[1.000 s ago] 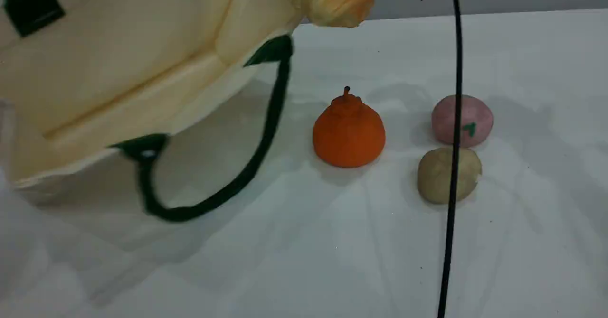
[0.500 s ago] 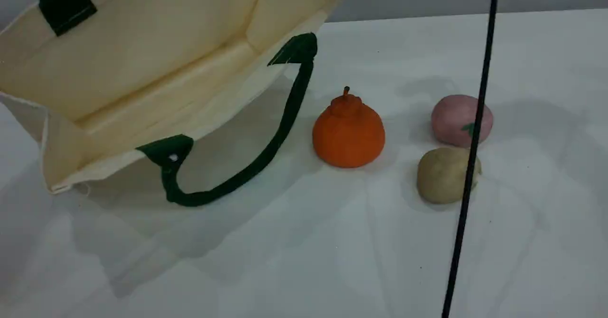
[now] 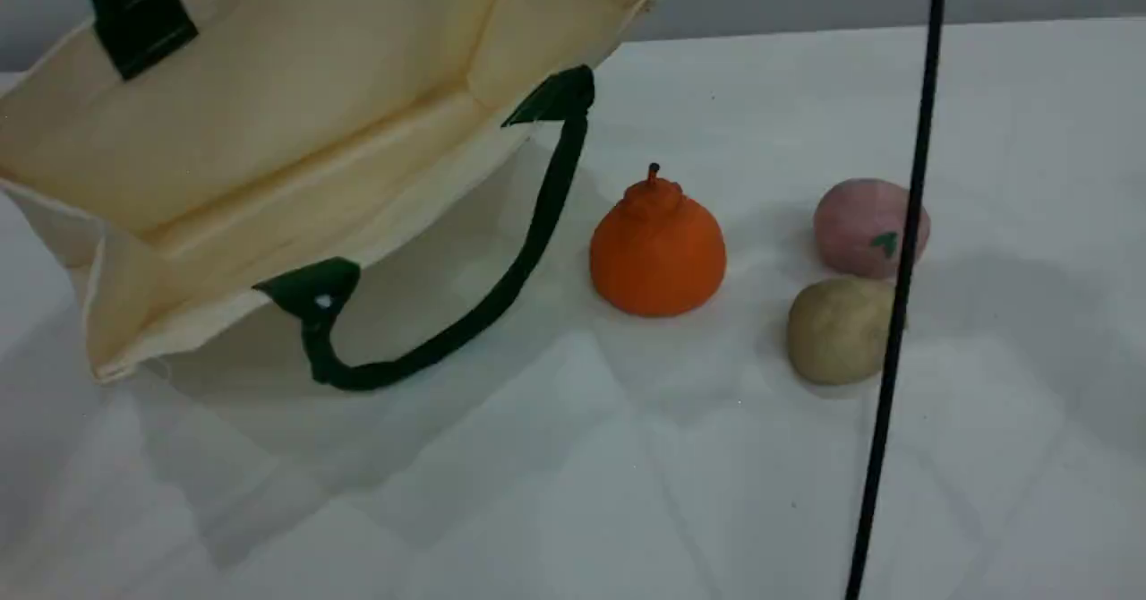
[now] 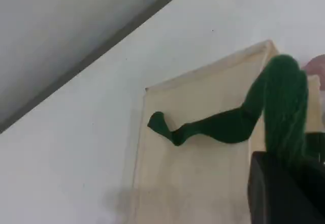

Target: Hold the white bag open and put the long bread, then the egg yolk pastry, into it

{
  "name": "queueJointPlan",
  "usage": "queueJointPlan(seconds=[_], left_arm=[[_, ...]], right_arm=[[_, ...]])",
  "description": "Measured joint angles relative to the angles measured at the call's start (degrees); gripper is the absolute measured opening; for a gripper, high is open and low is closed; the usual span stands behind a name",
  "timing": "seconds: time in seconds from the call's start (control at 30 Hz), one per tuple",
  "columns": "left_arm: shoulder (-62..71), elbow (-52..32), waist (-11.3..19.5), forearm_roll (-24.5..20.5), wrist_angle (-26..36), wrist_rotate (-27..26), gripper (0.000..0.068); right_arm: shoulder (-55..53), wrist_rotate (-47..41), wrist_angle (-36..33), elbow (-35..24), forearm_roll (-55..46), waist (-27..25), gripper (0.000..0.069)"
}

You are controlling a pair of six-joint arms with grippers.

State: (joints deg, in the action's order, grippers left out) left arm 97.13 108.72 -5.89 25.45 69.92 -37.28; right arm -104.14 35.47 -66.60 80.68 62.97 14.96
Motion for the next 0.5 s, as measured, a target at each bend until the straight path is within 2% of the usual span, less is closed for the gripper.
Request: queueJointPlan(seconds=[0.17, 0.3, 0.5], left_arm=[[0.00, 0.00, 0.00, 0.05, 0.00, 0.00, 0.0092], [0.00, 0.00, 0.00, 0.25, 0.00, 0.35, 0.0092], [0.00, 0.00, 0.00, 0.51, 0.05, 0.67, 0.0092]], right_arm=[[0.18, 1.51, 12.60, -4.82, 0.56, 6.24, 0.0099], [-2.05, 1.85, 21.32, -5.08, 2.51, 10.99, 0.0099], [-7.54, 1.67, 26.70, -4.90, 7.31, 11.85, 0.0098]])
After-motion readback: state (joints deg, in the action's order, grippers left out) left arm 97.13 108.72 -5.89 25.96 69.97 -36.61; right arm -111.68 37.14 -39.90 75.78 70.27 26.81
